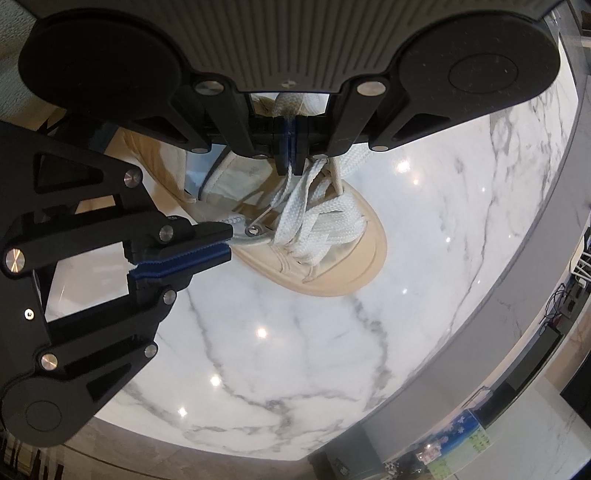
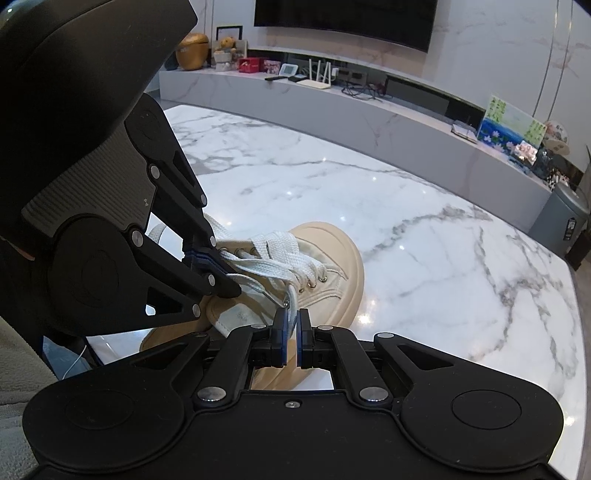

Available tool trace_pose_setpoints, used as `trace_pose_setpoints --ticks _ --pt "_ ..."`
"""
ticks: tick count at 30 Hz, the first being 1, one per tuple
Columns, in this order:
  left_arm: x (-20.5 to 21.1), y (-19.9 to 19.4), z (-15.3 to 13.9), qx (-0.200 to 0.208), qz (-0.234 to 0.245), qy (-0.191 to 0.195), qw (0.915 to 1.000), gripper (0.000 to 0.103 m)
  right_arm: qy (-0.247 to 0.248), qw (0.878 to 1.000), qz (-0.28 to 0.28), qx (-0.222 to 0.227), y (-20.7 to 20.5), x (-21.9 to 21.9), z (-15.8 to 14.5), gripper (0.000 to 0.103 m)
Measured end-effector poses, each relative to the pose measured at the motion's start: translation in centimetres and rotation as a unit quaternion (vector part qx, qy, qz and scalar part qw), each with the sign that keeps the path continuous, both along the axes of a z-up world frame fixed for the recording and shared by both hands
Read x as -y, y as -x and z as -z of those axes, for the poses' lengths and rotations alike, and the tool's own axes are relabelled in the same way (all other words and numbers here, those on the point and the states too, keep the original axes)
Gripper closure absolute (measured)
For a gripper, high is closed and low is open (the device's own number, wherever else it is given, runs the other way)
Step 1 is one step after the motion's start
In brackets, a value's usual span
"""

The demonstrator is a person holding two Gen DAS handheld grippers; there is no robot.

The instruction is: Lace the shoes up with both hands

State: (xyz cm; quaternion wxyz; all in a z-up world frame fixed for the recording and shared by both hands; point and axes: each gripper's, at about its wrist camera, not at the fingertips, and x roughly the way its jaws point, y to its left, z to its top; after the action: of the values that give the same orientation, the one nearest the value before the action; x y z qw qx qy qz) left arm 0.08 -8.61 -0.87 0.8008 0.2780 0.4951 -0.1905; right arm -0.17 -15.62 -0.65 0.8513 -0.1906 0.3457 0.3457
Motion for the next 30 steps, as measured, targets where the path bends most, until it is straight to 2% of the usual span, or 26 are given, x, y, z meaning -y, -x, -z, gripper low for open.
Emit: trace_pose_setpoints --ticks 13,17,30 --pt "-0.69 -0.56 -0.23 -0.001 -0.021 0.020 0.9996 0.101 0.000 1.000 -0.006 0.004 0.15 0.00 -0.05 0.101" --pt "-0.41 -0.46 -0.14 0.000 -0.016 0.011 0.9998 0.101 -0.001 1.000 -0.008 0.003 0.17 0.02 -0.03 0.101" --pt "0.11 0.05 -0.59 0.004 0.003 0.015 0.9999 0.101 0.001 1.000 -0.017 0.009 0.64 -0.16 -0.39 0.101"
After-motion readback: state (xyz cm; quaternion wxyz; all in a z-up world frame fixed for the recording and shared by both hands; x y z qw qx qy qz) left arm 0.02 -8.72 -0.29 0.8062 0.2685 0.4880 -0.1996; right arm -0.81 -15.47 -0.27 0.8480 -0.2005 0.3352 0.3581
